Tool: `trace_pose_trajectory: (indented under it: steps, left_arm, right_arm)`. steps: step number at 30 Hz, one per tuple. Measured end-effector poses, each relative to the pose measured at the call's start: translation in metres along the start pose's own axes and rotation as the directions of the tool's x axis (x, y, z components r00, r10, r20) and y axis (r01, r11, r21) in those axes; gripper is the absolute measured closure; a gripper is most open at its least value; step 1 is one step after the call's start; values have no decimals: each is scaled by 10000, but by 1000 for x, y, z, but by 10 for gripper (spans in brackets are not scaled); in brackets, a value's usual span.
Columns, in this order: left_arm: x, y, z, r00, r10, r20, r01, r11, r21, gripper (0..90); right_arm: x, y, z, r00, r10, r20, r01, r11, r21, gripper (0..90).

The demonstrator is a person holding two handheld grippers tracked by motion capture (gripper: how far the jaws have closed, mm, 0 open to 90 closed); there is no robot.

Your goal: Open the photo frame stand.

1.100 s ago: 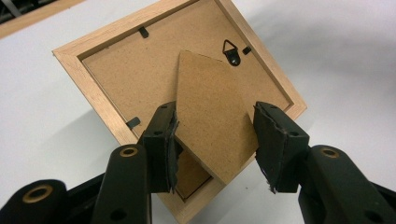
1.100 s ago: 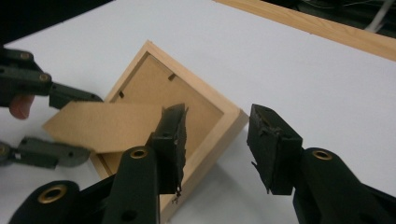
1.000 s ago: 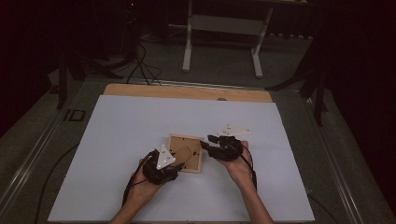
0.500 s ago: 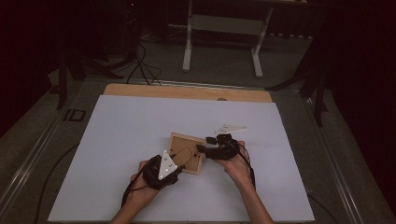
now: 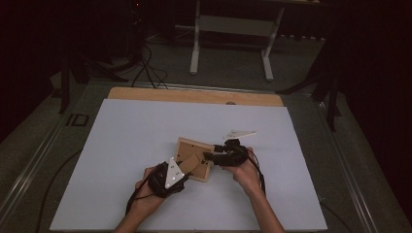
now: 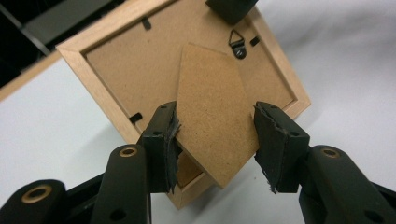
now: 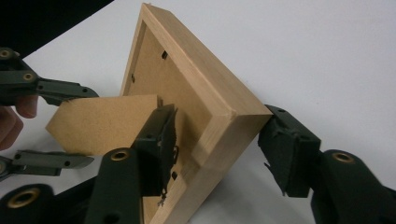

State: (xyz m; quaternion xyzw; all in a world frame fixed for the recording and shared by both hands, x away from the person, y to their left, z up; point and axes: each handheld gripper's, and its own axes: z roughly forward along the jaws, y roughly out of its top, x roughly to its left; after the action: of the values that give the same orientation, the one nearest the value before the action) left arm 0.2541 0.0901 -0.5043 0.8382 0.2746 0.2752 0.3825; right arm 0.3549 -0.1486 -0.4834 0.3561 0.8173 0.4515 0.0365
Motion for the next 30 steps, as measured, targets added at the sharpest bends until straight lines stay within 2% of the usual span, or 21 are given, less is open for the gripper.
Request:
trace_pose_trajectory:
  steps: [8, 14, 19, 22, 26, 29, 30]
  left_arm:
    - [4, -1, 2, 9993, -243, 280, 236, 9993, 276, 509]
    - [8, 1, 2, 9939, -724, 836, 694, 9969, 382, 479]
    - [14, 2, 0, 9784, -1468, 1457, 1446, 9892, 259, 486]
    - [16, 2, 0, 9746, -1633, 1531, 1589, 9865, 402, 505]
    - [19, 2, 0, 9617, -2098, 1763, 2036, 9776, 528, 548]
    - [20, 2, 0, 9571, -2267, 1804, 2172, 9735, 712, 582]
    - [20, 2, 1, 9576, -2254, 1796, 2151, 9737, 747, 588]
  right_arm:
    - [1, 0, -1, 9999, -105, 106, 105, 9999, -10, 499]
    - [3, 0, -3, 9995, -309, 119, 310, 9995, -39, 508]
    - [4, 0, -4, 9990, -434, 107, 434, 9990, -61, 516]
    - [6, 1, -5, 9988, -488, 93, 489, 9988, -103, 523]
    - [8, 1, -6, 9981, -609, 92, 610, 9980, -166, 531]
    - [10, 1, -8, 9976, -694, 65, 695, 9974, -191, 539]
    - [10, 1, -8, 9972, -741, 55, 742, 9970, -221, 544]
